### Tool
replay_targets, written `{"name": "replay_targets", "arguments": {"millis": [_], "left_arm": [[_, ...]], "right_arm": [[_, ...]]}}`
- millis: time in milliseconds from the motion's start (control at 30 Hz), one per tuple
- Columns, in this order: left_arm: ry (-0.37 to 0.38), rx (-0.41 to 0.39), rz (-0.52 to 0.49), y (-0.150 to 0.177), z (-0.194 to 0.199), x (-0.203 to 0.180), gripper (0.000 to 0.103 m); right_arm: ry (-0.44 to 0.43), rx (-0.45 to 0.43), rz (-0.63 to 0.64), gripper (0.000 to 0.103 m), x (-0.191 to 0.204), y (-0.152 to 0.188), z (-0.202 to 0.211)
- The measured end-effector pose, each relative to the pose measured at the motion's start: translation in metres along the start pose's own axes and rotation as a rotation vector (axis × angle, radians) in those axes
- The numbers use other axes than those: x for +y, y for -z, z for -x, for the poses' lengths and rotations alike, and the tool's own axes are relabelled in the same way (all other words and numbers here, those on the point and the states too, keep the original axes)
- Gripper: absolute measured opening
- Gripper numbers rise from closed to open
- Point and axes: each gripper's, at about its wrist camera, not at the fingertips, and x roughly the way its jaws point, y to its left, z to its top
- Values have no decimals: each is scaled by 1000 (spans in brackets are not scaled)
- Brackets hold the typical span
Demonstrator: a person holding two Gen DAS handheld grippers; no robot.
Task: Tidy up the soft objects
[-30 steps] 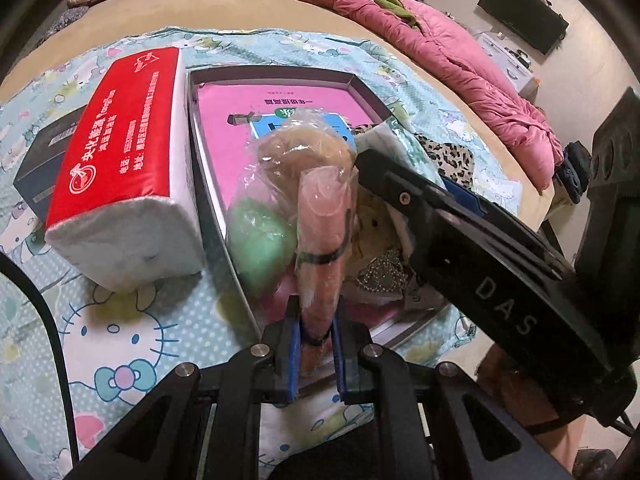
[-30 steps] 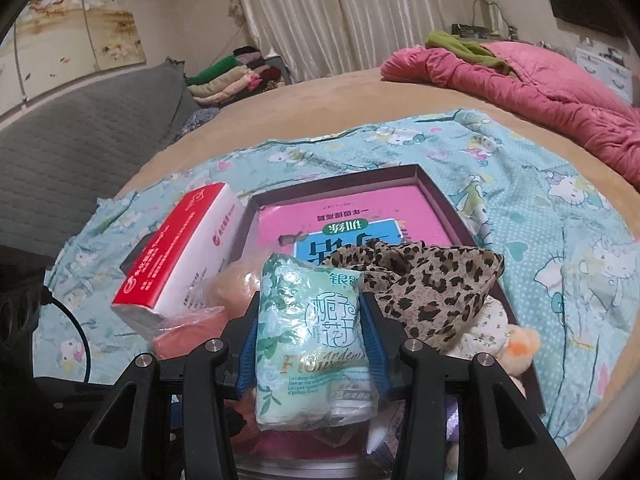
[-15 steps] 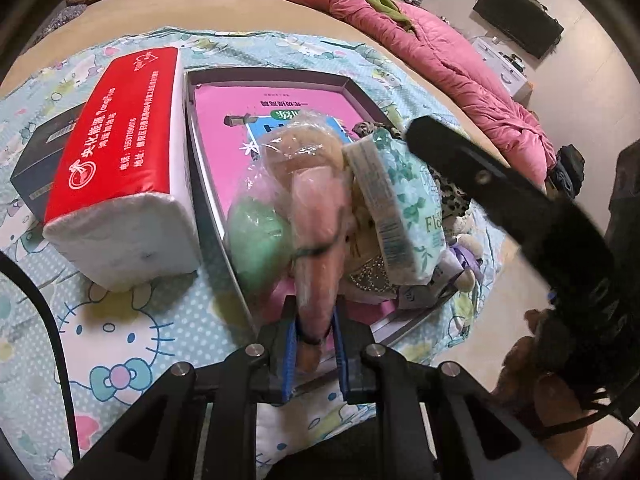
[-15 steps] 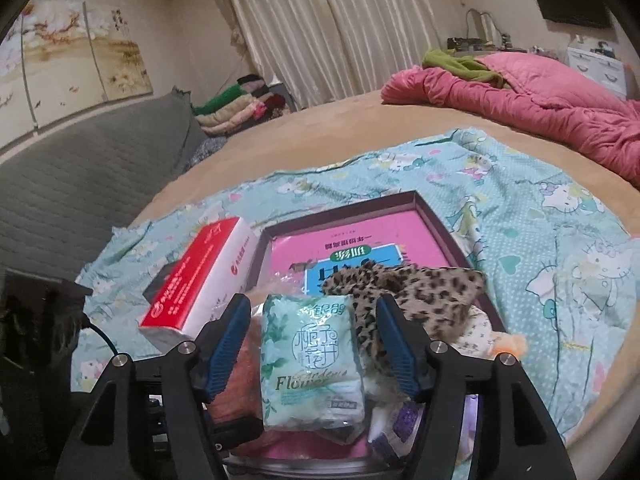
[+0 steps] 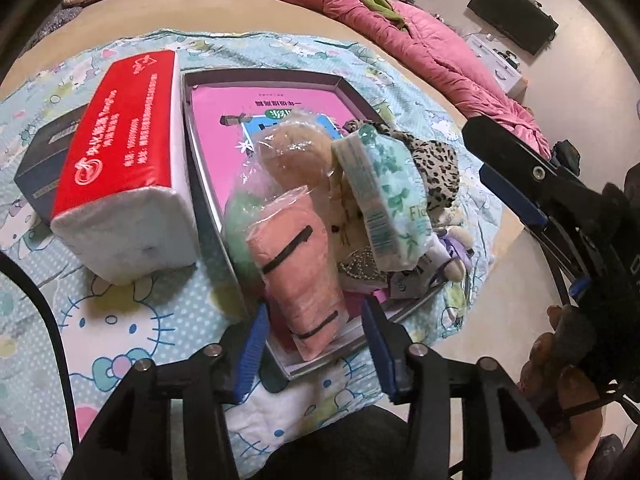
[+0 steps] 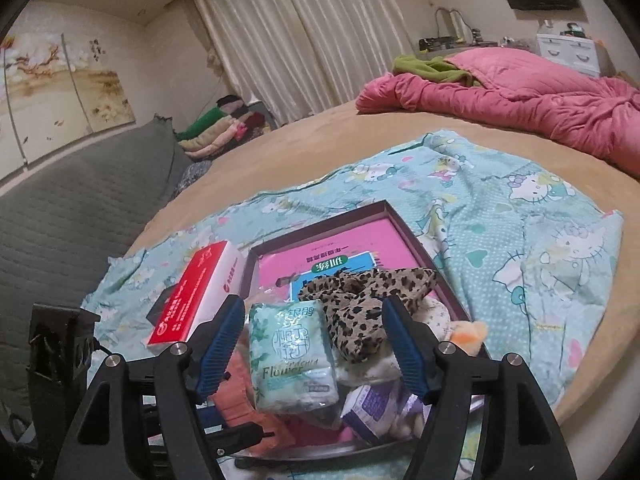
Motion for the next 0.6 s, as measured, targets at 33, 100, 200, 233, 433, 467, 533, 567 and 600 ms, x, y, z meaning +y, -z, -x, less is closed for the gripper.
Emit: {"name": "replay_targets", "arguments": {"millis": [33,100,200,233,433,467,533,567,600], "left_arm": [[-12,0,-3,0,2,0,59],[-14,-9,-9,2,8,1,60],[-15,-14,-5,2,13,3,60],[-21,-14,-4,2,15,3,60],[-54,-26,-7,3,30,1,61],[-60,-34,-11,3,34,0,61],[-65,-47,-15,3,42,-2,64],[-67,-53,-15,3,45,-2,65],[-71,-59,-16,3,48,-3,66]], "right_arm": [[1,-1,-2,73,1,0,2],[11,-9,-3,73,2,-1,7],[25,-33,-9,74,4,-4,15],[27,-36,-13,74,4,-6,17],[56,-39,-32,79,7,-8,28],[57,-39,-38,79,7,-8,30],[55,-39,-58,80,8,-8,35],[57,-40,-64,80,8,-9,37],[59,-39,-71,81,9,-9,39]]}}
